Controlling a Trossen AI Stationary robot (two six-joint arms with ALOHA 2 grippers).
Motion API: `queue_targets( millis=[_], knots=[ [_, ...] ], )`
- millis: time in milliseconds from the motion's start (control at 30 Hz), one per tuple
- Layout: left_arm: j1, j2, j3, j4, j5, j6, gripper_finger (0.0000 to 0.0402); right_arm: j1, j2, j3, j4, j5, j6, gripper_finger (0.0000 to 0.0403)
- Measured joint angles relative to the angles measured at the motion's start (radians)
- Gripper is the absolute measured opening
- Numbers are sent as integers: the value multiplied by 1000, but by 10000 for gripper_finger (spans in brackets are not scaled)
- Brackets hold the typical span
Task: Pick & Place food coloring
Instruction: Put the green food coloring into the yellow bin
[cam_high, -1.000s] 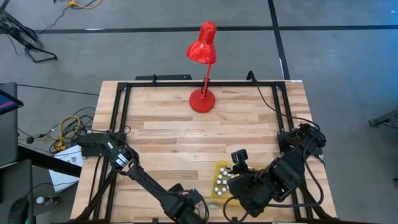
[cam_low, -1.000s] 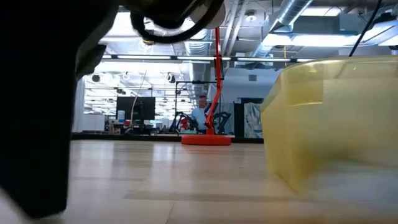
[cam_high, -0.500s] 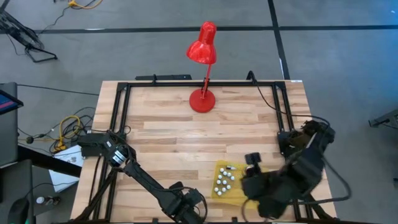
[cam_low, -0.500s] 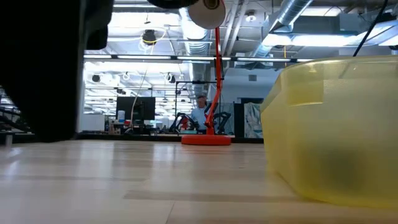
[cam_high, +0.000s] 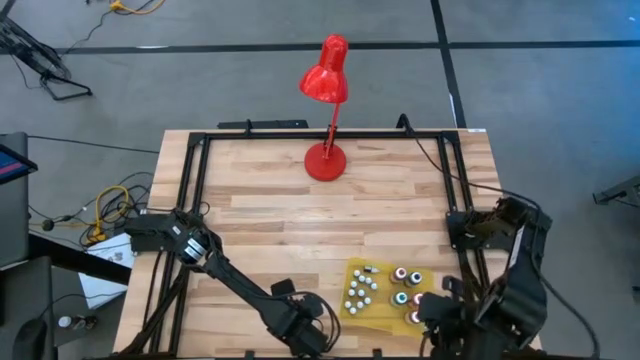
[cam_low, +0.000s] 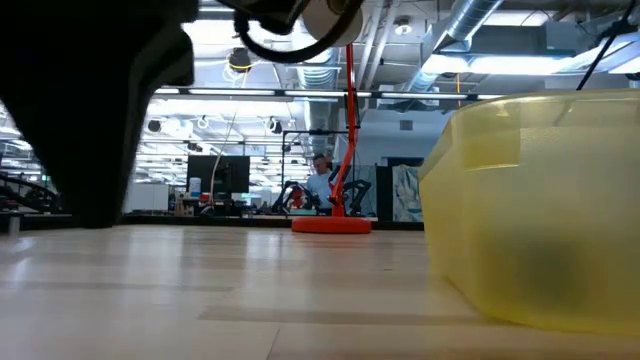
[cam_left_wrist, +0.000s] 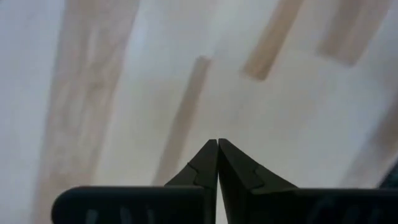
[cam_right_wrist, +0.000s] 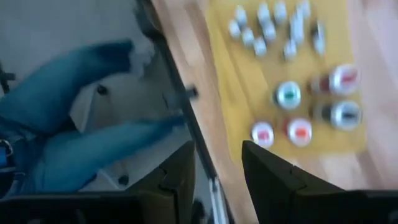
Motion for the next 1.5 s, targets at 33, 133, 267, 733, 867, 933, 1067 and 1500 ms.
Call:
queue_targets(
  millis=[33, 133, 267, 733, 867, 933, 1067, 1500],
  knots=[
    [0, 0, 0, -23, -5, 7, 5, 0, 0, -25, 0, -33, 32, 122],
    [-14, -12, 0, -106, -73, 12, 5, -4, 0, -110, -1, -118, 90, 132],
    [-51, -77, 0, -204, -177, -16, 5, -26, -14, -257, 0, -223, 104, 152],
    [-202, -334, 1, -239, -378, -136, 4, -208, -284, -718, 7, -464, 385, 200],
    [-235, -379, 1, -265, -395, -109, 4, -244, -318, -817, 47, -593, 476, 207],
    [-249, -401, 1, -296, -396, -107, 4, -256, -321, -855, 106, -624, 463, 207],
    [-281, -434, 1, -376, -411, -111, 4, -277, -298, -916, 255, -695, 440, 202],
    [-351, -458, 1, -382, -472, -132, 4, -218, -68, -937, 244, -926, -186, 179]
  ],
)
